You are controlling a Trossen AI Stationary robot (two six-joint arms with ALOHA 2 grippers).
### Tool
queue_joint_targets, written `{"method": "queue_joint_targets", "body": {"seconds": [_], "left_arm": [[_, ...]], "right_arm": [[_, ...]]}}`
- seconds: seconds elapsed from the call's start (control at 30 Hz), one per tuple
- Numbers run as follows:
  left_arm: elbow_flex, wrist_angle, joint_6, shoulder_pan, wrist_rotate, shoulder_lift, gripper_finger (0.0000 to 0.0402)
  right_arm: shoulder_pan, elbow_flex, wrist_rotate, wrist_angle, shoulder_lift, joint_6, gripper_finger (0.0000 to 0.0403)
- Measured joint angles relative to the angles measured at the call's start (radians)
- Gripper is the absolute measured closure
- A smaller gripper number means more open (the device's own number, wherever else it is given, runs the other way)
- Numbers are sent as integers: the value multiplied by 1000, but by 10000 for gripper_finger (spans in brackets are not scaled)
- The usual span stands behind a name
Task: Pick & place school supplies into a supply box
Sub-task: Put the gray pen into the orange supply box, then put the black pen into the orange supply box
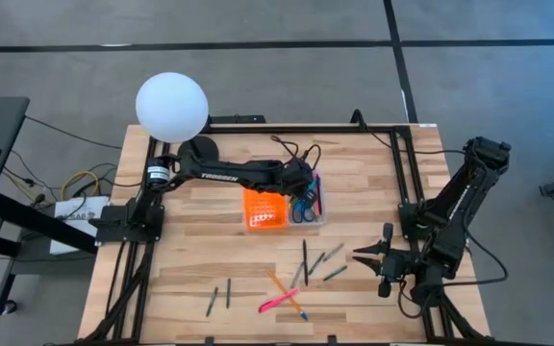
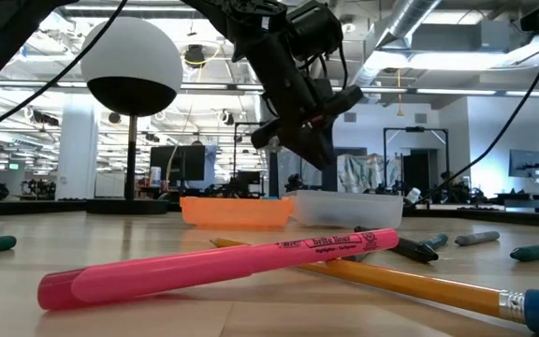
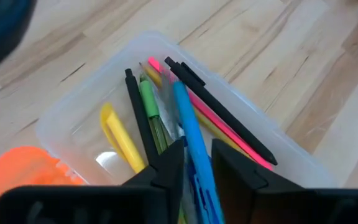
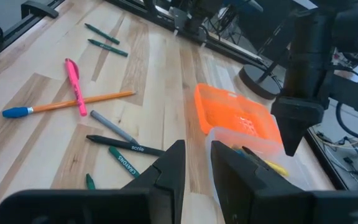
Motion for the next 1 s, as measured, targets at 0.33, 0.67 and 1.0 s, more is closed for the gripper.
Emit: {"method": "queue_joint_targets", "body": {"seconds": [0.33, 0.67, 1.0], "left_arm": [[0, 0, 222, -26, 55, -2, 258], [-1, -127, 384, -217, -37, -17, 253], [-1, -484, 273, -517, -345, -24, 253]], "right_arm": [[-1, -26, -5, 13, 0, 47, 332], [-57, -66, -96, 31, 0, 99, 332], [-155, -66, -211, 113, 0, 140, 332]]}}
